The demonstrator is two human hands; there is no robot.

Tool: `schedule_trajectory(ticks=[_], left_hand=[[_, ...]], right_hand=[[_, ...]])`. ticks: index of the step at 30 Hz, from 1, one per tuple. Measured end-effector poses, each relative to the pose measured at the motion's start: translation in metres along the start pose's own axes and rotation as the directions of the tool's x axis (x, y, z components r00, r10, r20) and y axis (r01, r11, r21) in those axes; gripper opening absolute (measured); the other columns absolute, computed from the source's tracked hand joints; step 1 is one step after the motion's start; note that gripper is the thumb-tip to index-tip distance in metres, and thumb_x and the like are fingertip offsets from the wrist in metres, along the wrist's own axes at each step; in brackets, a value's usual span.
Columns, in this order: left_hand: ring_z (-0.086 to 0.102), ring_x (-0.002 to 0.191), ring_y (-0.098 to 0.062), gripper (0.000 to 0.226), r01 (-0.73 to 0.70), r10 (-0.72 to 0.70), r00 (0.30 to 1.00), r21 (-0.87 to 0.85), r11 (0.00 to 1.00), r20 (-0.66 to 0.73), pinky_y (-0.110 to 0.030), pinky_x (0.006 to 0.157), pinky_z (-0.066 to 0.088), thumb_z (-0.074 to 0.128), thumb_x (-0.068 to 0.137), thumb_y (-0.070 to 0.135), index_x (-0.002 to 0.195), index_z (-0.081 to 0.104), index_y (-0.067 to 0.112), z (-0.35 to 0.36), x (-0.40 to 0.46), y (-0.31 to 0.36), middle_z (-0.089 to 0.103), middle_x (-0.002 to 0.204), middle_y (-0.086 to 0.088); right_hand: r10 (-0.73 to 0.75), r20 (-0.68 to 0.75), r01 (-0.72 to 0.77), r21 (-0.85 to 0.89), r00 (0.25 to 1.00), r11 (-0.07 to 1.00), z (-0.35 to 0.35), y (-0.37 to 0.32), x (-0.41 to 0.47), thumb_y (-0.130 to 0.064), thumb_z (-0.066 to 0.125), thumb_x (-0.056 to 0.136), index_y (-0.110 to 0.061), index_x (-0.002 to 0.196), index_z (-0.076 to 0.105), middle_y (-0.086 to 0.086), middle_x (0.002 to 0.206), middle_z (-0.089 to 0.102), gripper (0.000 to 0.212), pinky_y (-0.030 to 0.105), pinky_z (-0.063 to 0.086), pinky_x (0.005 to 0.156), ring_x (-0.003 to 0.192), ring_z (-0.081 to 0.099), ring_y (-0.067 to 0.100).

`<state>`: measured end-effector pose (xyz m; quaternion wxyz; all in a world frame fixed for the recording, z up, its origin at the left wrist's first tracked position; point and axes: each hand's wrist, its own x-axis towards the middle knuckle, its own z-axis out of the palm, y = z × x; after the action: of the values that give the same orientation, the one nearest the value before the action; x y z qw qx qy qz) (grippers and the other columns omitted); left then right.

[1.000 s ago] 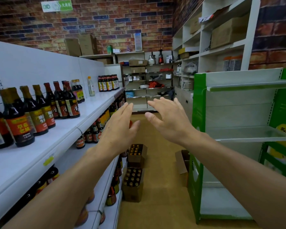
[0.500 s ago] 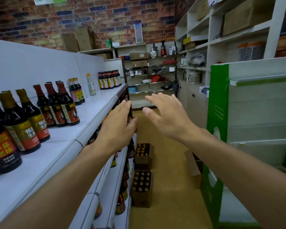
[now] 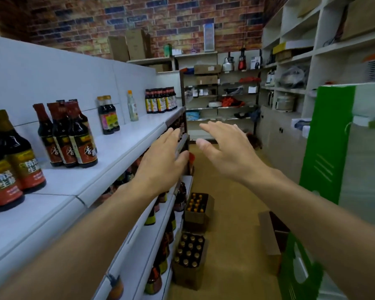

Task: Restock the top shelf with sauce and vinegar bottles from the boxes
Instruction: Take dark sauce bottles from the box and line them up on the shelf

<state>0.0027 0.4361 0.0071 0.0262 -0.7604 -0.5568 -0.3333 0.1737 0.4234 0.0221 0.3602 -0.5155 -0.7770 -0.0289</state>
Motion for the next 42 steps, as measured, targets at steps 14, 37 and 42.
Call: schedule_trajectory(ticks=[14, 37, 42], left_hand=[[0.033, 0.141, -0.019, 0.057, 0.097, -0.097, 0.995, 0.045, 0.994, -0.003, -0.043, 0.115, 0.032, 0.047, 0.099, 0.038, 0.151, 0.03, 0.021, 0.081, 0.097, -0.007, 0.037, 0.154, -0.002], [0.025, 0.145, -0.014, 0.057, 0.13, -0.128, 0.991, 0.064, 0.989, -0.034, -0.023, 0.114, 0.018, 0.047, 0.101, 0.031, 0.152, 0.027, 0.016, 0.16, 0.316, -0.124, 0.029, 0.158, 0.0], [0.026, 0.144, -0.013, 0.056, 0.169, -0.165, 0.985, 0.078, 0.983, -0.053, -0.02, 0.112, 0.019, 0.047, 0.101, 0.031, 0.152, 0.028, 0.017, 0.181, 0.343, -0.142, 0.031, 0.158, 0.0]], right_hand=[[-0.061, 0.072, 0.053, 0.113, 0.995, 0.992, 0.048, 0.111, 0.091, -0.045, 0.042, 0.101, -0.026, 0.15, 0.035, -0.005, 0.157, 0.032, 0.053, 0.031, 0.018, 0.116, 0.145, 0.023, 0.012], [-0.126, 0.05, 0.112, 0.222, 0.991, 0.969, 0.184, 0.207, 0.326, -0.041, 0.044, 0.101, -0.021, 0.147, 0.041, -0.004, 0.152, 0.04, 0.05, 0.035, 0.027, 0.117, 0.142, 0.033, 0.012], [-0.154, 0.017, 0.142, 0.302, 0.988, 0.943, 0.215, 0.228, 0.361, -0.038, 0.045, 0.102, -0.019, 0.145, 0.046, -0.004, 0.147, 0.048, 0.047, 0.031, 0.033, 0.112, 0.137, 0.039, 0.012]])
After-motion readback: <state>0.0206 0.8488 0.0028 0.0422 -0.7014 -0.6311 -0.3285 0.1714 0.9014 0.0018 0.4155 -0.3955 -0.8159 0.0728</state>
